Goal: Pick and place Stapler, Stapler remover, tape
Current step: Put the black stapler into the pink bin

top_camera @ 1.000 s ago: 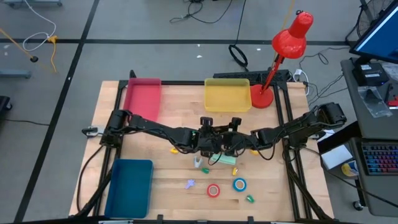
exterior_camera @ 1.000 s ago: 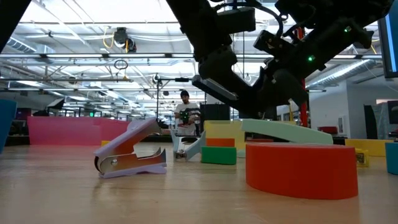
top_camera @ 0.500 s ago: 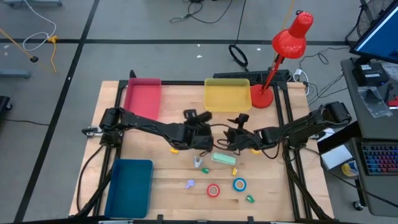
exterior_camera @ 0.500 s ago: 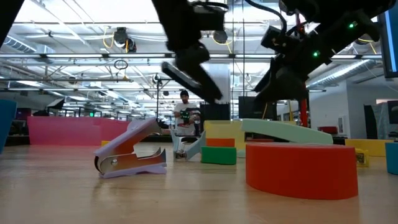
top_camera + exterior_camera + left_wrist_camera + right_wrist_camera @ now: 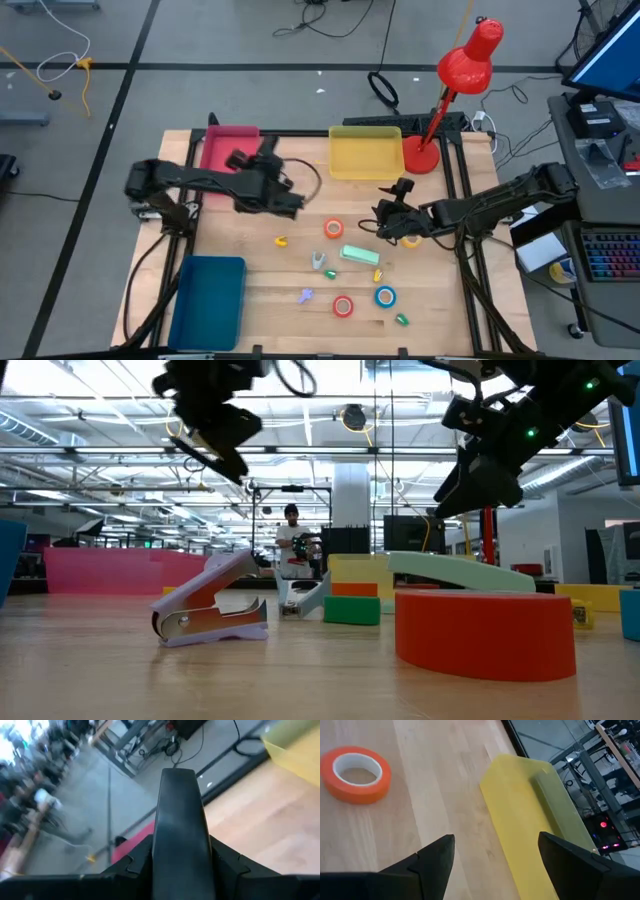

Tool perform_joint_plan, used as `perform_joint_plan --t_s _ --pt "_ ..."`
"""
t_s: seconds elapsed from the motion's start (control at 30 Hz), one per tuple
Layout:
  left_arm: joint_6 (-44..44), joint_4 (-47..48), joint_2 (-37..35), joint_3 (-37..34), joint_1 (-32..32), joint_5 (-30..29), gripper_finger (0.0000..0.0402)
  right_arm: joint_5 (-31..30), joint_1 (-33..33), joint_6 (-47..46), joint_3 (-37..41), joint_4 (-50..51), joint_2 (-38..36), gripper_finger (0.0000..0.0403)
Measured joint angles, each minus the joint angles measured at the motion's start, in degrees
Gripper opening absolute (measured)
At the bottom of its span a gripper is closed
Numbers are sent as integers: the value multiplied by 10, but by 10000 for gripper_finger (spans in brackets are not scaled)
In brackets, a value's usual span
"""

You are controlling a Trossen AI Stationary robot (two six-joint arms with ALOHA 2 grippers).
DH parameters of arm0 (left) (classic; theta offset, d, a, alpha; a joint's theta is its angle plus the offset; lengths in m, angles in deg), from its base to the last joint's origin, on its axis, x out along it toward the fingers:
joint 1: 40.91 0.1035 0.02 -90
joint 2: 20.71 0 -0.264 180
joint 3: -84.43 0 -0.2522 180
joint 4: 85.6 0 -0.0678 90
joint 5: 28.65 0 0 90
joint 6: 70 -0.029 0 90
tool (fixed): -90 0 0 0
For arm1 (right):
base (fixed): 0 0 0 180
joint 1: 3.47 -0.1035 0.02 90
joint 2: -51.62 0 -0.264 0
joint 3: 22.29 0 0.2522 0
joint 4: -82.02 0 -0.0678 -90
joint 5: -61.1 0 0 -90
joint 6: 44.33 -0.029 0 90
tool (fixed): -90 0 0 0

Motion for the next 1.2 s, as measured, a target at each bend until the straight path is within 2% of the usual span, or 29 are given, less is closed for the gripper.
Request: perform_joint_plan --t_s 0.2,0.4,0.53,0.67,0.9,1.07,1.2 --pt "73 -34 -125 -136 43 1 134 -1 -7 -16 0 65 -26 276" --pt "56 -145 -253 -256 83 -9 134 1 -36 4 0 99 -64 276" --pt "17 -226 -314 -329 121 -10 134 50 -64 7 0 128 -105 276" --pt "-19 -305 -354 -386 171 1 134 124 -86 -4 0 136 -158 276" --pt "-167 -523 -355 -435 270 39 134 234 -110 -8 0 132 -244 276" --pt "-268 -673 -319 -440 350 127 134 272 -118 -24 0 132 -278 277" --pt "-285 -719 -285 -440 402 188 134 283 -120 -26 0 131 -286 276"
